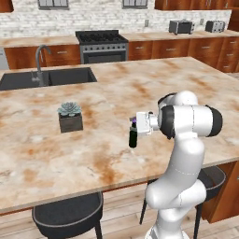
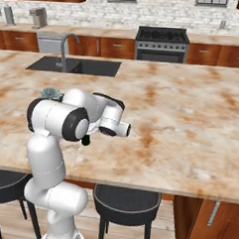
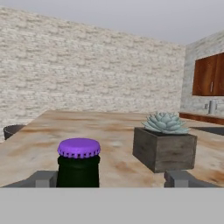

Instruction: Get the candle and the beer from the cabinet and move them to the dining counter.

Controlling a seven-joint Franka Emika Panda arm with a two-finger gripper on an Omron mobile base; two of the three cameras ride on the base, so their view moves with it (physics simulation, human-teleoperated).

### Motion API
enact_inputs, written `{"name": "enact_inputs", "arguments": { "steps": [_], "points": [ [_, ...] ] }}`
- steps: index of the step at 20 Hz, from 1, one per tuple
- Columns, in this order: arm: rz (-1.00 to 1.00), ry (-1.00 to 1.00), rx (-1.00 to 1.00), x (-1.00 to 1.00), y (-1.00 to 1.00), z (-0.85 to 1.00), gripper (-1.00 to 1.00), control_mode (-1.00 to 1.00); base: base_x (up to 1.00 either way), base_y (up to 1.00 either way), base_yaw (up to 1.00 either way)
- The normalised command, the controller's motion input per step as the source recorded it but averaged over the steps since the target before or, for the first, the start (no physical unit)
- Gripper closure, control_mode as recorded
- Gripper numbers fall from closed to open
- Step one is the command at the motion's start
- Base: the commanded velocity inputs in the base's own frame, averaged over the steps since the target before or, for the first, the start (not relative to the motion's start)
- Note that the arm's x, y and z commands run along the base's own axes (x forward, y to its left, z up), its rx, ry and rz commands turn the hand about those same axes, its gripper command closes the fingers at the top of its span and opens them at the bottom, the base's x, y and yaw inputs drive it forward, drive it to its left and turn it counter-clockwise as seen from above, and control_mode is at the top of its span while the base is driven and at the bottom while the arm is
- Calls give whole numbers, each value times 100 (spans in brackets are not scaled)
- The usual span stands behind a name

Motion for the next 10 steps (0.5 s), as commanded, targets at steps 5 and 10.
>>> {"name": "enact_inputs", "arguments": {
  "steps": [5, 10],
  "points": [
    [0, 0, 0, 0, 0, 1, -100, -100, 0, 0, 0],
    [0, 0, 0, 0, 0, 9, -100, -100, 0, 0, 0]
  ]
}}
